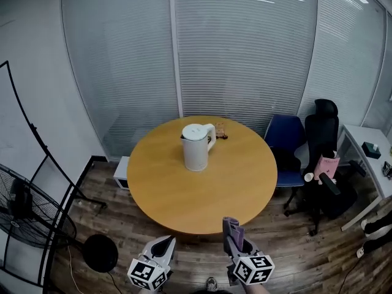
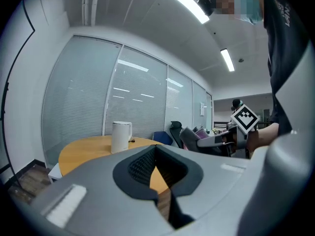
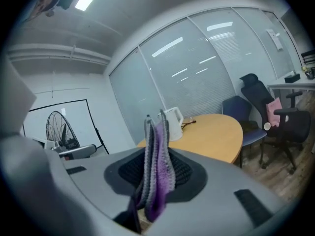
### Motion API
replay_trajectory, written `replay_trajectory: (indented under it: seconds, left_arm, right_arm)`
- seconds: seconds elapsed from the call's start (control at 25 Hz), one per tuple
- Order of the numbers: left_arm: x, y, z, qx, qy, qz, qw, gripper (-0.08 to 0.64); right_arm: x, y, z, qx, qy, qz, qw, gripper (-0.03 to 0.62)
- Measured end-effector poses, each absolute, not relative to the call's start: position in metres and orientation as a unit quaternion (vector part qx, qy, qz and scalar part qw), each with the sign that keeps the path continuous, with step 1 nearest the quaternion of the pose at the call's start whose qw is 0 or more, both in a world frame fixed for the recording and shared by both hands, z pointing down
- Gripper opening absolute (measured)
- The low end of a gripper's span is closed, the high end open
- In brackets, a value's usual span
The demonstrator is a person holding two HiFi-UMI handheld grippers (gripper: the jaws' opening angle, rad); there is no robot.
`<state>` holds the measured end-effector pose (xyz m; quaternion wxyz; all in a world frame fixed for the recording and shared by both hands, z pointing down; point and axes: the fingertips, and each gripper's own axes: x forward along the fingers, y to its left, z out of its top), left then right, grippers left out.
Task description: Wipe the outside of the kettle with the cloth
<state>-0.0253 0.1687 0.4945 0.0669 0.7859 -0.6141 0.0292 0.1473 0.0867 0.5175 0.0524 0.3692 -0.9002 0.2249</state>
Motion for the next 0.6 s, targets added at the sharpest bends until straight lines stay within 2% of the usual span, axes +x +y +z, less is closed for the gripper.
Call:
replay_trajectory:
  seconds: [0.6]
  left_arm:
    - [-0.087, 0.05, 0.506, 0.785, -0.615, 0.017, 0.078, 0.011]
  right_arm:
    - [0.085, -0.035, 0.52, 0.377, -0.893, 0.24, 0.047, 0.103]
